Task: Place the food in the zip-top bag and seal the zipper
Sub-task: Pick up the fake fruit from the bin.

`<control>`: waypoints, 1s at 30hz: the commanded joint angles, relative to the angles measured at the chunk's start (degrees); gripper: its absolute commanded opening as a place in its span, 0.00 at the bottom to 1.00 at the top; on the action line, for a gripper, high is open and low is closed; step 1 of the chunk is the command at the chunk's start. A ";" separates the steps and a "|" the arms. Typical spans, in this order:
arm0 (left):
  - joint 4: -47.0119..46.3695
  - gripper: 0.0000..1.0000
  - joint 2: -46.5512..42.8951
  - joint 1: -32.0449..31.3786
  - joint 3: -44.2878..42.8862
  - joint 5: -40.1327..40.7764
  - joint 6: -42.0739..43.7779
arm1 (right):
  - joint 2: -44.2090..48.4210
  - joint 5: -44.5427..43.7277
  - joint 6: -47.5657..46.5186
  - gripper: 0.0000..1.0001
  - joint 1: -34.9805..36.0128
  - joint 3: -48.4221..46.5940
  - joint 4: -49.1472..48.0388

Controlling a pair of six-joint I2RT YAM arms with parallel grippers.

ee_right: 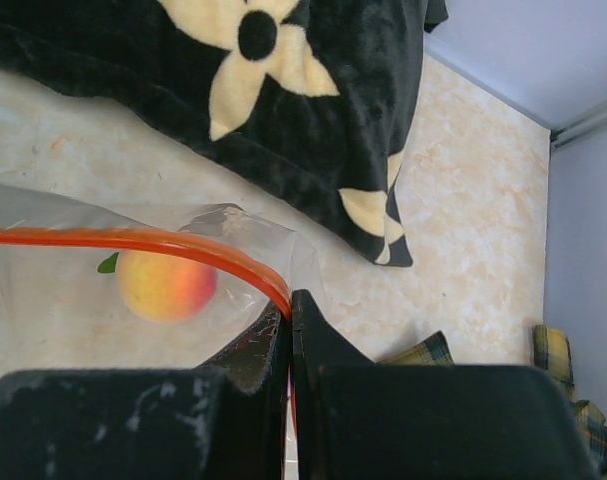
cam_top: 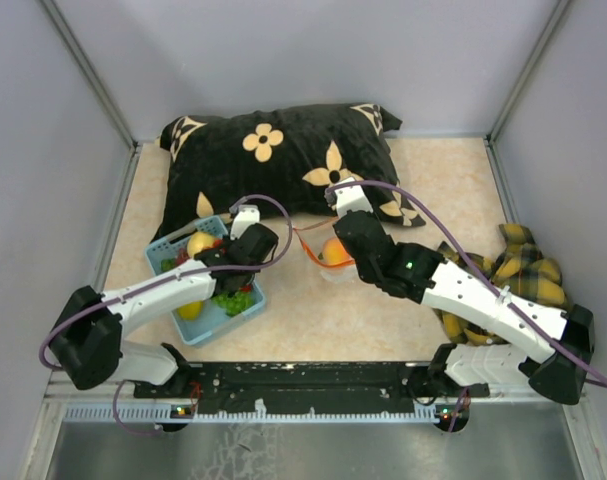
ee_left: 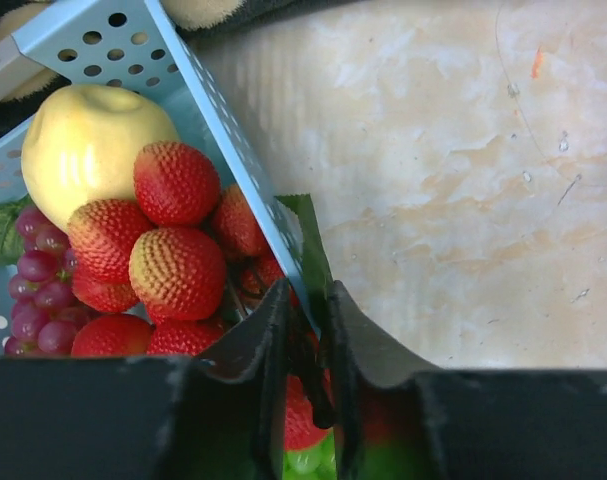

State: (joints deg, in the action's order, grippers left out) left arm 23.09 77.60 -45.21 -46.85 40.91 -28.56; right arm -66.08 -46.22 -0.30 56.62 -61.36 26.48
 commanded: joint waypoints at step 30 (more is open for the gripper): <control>2.65 0.00 -32.98 0.31 -7.74 -12.49 1.99 | -3.95 1.48 2.28 0.00 0.60 -4.87 -1.07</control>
State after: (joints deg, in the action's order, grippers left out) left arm 31.51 48.51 -44.95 -52.38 34.79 -29.43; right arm -68.84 -44.91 0.21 56.62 -62.41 26.61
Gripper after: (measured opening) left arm 0.125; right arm 0.007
